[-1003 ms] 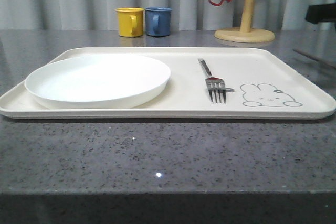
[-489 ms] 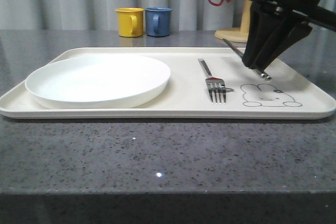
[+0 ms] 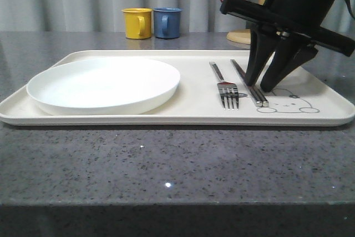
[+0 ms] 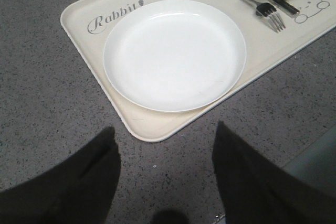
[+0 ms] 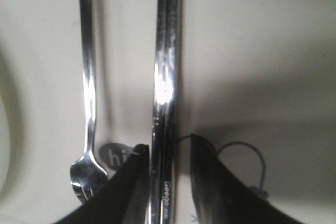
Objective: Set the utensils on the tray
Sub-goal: 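Lower the chopsticks onto the tray beside the fork and release, then move the right gripper to the steel spoon and grasp it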
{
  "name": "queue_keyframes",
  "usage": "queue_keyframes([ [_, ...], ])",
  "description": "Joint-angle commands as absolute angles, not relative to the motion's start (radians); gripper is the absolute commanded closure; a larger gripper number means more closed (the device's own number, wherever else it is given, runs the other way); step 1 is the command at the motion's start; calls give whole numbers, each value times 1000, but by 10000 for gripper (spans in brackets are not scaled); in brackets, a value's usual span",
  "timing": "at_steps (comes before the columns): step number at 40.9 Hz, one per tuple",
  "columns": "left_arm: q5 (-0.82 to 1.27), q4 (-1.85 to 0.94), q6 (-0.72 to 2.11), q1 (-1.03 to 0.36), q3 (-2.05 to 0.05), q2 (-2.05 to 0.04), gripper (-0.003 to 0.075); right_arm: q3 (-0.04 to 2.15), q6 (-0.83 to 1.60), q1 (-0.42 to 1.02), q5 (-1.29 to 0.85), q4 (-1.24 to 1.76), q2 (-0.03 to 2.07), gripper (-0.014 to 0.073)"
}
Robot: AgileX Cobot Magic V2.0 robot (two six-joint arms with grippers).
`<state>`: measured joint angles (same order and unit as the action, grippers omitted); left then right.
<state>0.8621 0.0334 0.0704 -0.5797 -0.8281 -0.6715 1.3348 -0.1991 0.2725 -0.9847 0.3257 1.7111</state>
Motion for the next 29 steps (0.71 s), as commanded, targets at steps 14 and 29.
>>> queue_keyframes([
  [14,795,36,60,-585,-855,-673,331,1360,-139,151,-1112,-84,1427,358],
  [29,795,36,60,-585,-855,-673,331,1359,-29,-128,-1080,-87,1502,358],
])
